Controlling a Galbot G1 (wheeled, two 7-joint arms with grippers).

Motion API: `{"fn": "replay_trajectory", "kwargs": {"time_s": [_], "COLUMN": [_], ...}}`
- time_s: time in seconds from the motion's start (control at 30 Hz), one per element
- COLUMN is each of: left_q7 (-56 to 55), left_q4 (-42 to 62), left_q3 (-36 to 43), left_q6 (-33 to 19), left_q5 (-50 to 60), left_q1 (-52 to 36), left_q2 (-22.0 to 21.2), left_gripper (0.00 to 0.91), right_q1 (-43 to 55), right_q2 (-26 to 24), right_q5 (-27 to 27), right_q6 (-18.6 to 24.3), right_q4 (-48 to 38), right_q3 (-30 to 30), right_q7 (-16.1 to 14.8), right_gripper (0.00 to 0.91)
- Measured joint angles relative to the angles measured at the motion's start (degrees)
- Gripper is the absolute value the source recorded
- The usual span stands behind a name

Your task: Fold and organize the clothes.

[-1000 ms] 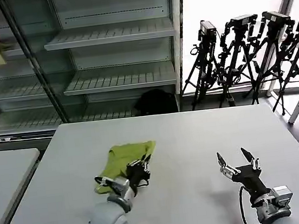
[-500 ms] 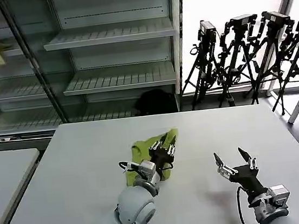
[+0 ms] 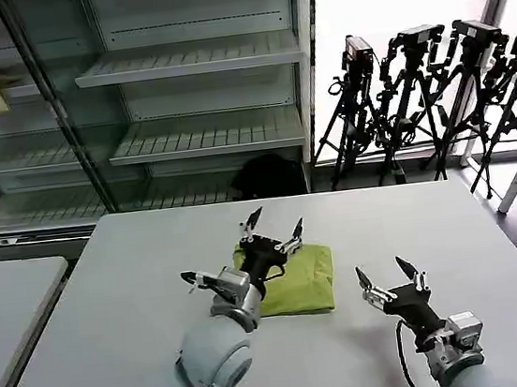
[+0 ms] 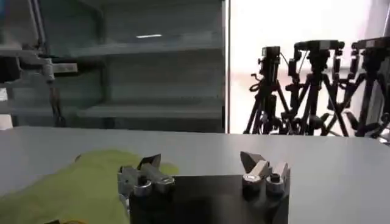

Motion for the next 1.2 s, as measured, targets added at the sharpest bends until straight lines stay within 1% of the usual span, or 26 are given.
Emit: {"fn": "replay_trajectory", "kwargs": {"time_s": [0.17, 0.23, 0.4, 0.53, 0.63, 0.67, 0.73, 0.87, 0.9, 0.97, 1.0, 1.03, 1.07, 1.1, 1.13, 1.2], "left_q7": [2.43, 3.59, 6.12, 7.88, 8.63, 8.93, 9.46, 10.29, 10.45, 10.7, 10.88, 11.0, 11.08, 11.18, 11.29, 11.52], "left_q4": [-4.27, -6.0, -9.64, -11.28, -12.18, -12.5, -13.12, -13.67, -13.7, -13.83, -13.95, -14.0, -14.05, -14.09, -14.09, -14.1], "left_q3": [-5.81, -7.86, -12.87, -16.37, -18.35, -18.78, -19.52, -20.71, -21.04, -21.49, -21.76, -21.97, -22.15, -22.37, -22.53, -22.76], "left_q6": [0.14, 0.04, -0.74, -1.47, -1.67, -1.69, -1.74, -1.97, -2.03, -2.11, -2.16, -2.18, -2.2, -2.22, -2.24, -2.27], "left_q5": [2.11, 3.08, 5.7, 7.49, 8.43, 8.67, 9.16, 9.9, 10.05, 10.24, 10.35, 10.43, 10.5, 10.56, 10.59, 10.66], "left_q1": [7.22, 10.52, 18.68, 24.12, 26.81, 27.53, 28.91, 30.98, 31.47, 32.23, 32.6, 32.91, 33.17, 33.42, 33.59, 33.84], "left_q2": [3.37, 4.05, 4.54, 4.43, 4.24, 4.19, 3.96, 3.69, 3.64, 3.58, 3.57, 3.54, 3.53, 3.53, 3.55, 3.57], "left_gripper": [0.907, 0.907, 0.907, 0.907, 0.907, 0.907, 0.907, 0.907, 0.907, 0.907, 0.907, 0.907, 0.907, 0.907, 0.907, 0.907], "right_q1": [3.99, 5.91, 10.99, 13.96, 15.86, 16.45, 17.52, 19.42, 19.96, 21.02, 21.51, 21.99, 22.32, 22.62, 22.94, 23.54], "right_q2": [0.59, 1.35, 4.09, 6.3, 7.68, 8.1, 8.93, 10.33, 10.71, 11.42, 11.75, 12.07, 12.29, 12.51, 12.73, 13.07], "right_q5": [1.65, 2.73, 6.34, 8.87, 10.53, 10.93, 11.52, 12.12, 12.12, 12.14, 12.11, 12.07, 12.01, 11.88, 11.73, 11.44], "right_q6": [-4.39, -6.36, -10.0, -11.01, -11.46, -11.54, -11.65, -11.89, -11.91, -11.95, -11.95, -11.91, -11.83, -11.71, -11.57, -11.35], "right_q4": [-1.51, -2.42, -5.21, -7.98, -9.87, -10.47, -11.82, -14.22, -14.81, -16.05, -16.64, -17.22, -17.75, -18.25, -18.73, -19.63], "right_q3": [-2.89, -4.27, -7.17, -8.61, -9.49, -9.8, -10.4, -11.47, -11.76, -12.37, -12.67, -13.0, -13.24, -13.5, -13.73, -14.09], "right_q7": [0.17, 0.91, 4.26, 6.4, 7.28, 7.47, 7.79, 8.04, 8.1, 8.2, 8.22, 8.2, 8.2, 8.18, 8.08, 7.96], "right_gripper": [0.907, 0.907, 0.907, 0.907, 0.836, 0.776, 0.756, 0.756, 0.736, 0.645, 0.595, 0.494, 0.464, 0.413, 0.333, 0.252]}}
